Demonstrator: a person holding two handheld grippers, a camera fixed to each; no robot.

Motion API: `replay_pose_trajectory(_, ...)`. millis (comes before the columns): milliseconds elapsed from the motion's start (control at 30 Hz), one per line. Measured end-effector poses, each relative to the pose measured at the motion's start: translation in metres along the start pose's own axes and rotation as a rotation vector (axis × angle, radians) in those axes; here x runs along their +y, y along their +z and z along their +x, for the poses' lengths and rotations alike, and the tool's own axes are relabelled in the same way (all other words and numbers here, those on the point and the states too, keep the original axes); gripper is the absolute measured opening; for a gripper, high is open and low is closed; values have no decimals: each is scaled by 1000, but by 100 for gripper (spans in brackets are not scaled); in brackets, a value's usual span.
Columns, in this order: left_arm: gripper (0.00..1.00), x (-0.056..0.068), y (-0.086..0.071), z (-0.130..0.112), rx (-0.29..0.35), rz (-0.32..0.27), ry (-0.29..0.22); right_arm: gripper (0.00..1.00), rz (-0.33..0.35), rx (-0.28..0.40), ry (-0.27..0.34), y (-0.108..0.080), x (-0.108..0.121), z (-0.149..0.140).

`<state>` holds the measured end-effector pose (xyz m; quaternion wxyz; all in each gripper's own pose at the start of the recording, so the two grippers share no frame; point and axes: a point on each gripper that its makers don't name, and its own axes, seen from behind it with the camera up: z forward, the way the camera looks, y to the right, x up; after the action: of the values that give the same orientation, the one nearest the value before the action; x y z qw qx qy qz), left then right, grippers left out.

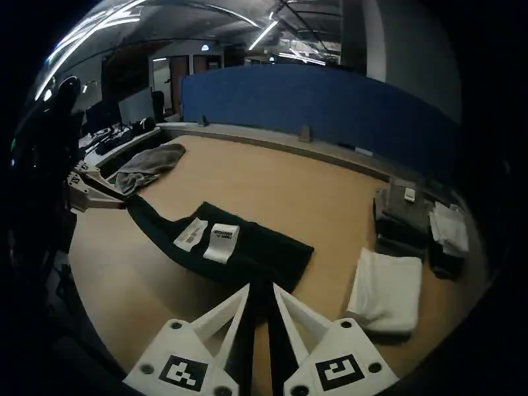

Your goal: Fold towel

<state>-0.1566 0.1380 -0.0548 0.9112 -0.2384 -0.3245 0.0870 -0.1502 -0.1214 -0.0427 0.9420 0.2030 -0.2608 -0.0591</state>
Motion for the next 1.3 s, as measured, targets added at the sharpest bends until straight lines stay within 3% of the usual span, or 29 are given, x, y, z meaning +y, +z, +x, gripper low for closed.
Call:
replay_pose_trajectory(500, 11, -14, 42, 10, -20, 23, -36, 10, -2, -43, 3, 44, 21, 7)
replay_pose_trajectory(967, 11, -39, 92, 13, -53, 42, -68, 10, -21, -95, 25, 92, 44, 5)
replay_pose_trajectory(1300, 11, -41, 107, 11, -63, 35, -60, 10, -32, -118, 40, 107, 50, -1)
